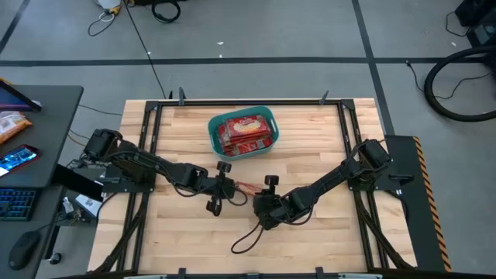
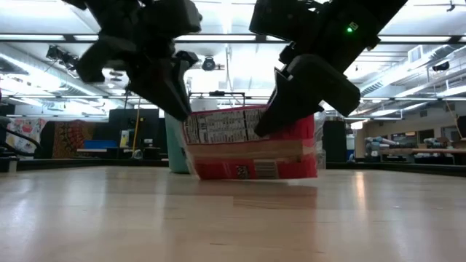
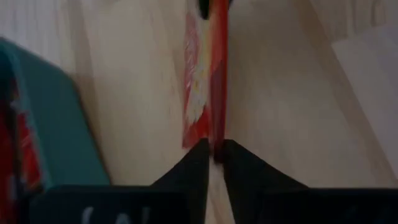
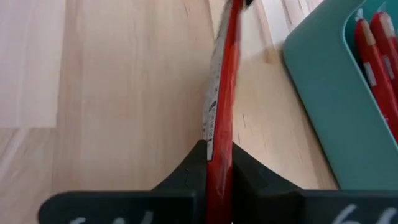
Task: Sort popcorn bags into baskets
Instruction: Put the red popcorn bag into the green bin
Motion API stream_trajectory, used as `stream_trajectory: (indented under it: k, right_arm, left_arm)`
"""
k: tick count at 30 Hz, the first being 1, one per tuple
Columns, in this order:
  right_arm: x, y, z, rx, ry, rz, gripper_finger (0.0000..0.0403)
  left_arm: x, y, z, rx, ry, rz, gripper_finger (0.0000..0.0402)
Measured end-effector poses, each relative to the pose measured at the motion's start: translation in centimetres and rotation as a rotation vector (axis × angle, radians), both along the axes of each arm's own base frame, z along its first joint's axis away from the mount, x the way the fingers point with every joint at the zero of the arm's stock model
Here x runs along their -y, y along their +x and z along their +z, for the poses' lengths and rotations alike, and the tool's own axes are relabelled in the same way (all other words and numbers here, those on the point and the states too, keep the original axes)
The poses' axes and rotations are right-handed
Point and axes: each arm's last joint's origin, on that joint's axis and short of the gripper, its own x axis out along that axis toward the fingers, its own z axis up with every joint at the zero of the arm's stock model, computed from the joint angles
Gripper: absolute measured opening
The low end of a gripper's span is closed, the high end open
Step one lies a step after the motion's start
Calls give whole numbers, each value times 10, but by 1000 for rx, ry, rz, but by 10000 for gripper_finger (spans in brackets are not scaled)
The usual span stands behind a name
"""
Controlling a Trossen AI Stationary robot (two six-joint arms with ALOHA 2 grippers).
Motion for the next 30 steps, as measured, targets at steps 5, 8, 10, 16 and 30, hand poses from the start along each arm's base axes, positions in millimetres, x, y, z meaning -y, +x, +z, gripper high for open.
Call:
stream_trajectory:
  k: [5, 8, 10, 16, 30]
  right_arm:
    - [2, -3, 2, -43, -5, -18, 36]
    - [2, -4, 14, -81, -9, -51, 36]
    - [2, -3, 25, -103, -35, -71, 31]
    - [3, 6, 61, -102, -212, -52, 31]
    - [70, 32, 74, -246, -507, -56, 30]
  left_arm:
    - [-4, -16, 14, 18, -18, 20, 94]
    - [-6, -33, 17, 64, -42, 21, 111]
    - [-8, -47, 15, 81, -60, 25, 115]
    - [-9, -80, 17, 193, -145, 31, 116]
    - [-20, -129, 3, 353, -268, 34, 116]
